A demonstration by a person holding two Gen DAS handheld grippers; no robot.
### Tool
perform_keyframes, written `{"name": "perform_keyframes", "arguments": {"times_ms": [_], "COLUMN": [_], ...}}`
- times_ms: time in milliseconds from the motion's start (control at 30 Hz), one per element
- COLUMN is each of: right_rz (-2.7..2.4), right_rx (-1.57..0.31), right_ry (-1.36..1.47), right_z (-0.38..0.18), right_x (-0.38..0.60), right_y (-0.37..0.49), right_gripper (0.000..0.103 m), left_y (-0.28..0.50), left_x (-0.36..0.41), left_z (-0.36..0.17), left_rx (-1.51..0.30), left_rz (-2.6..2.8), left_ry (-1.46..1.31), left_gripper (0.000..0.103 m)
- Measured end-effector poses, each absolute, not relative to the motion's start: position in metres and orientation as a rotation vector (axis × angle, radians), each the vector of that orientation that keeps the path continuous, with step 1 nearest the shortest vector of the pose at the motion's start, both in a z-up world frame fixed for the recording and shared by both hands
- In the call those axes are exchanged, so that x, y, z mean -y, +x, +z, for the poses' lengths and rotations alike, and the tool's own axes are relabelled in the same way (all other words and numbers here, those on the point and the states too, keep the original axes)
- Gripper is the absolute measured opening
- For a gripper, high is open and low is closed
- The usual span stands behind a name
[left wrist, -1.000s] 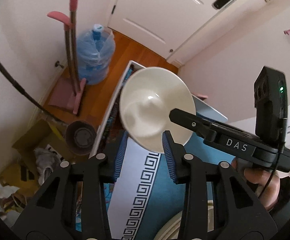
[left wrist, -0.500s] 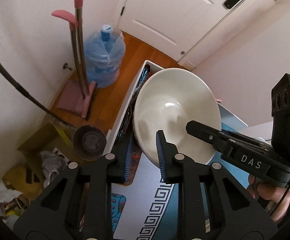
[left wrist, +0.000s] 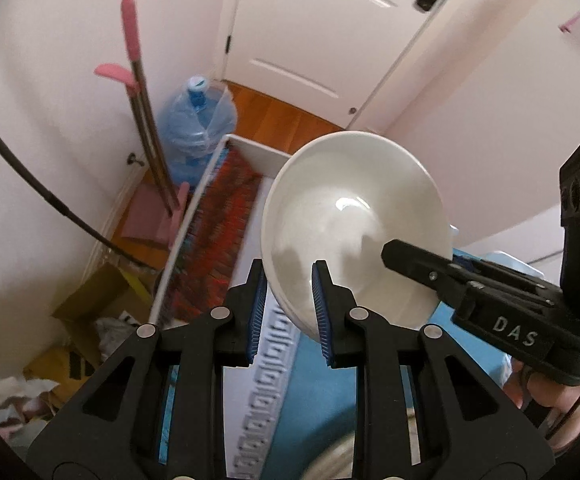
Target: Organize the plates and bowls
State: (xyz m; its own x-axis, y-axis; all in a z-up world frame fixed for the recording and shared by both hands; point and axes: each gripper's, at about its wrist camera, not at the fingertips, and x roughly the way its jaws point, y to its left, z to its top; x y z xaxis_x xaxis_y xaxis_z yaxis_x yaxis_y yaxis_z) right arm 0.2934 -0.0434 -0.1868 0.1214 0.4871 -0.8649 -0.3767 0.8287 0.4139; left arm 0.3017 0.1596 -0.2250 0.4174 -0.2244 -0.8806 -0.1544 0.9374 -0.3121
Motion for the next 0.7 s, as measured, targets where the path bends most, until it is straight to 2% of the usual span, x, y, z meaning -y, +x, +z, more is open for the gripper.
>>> {"name": "perform_keyframes", "arguments": {"times_ms": [467, 700], "right_rz": [0.544, 0.473], "right_rx": [-1.19, -1.163], "right_ry": [0.137, 0.159], "right_z": [-0.093, -0.075], "right_x": [0.189, 0.264], "right_y": [0.206, 0.16], "right_gripper": [0.02, 0.02], "left_y": [0.214, 0.169], "left_x": [-0.019, 0.064], "left_z": [-0.137, -0.13], "left_rx": [-1.058, -1.063], "left_rz": [-0.162, -0.235], "left_ry": [-0.311, -0.282], "left_gripper": [0.02, 0.02]}}
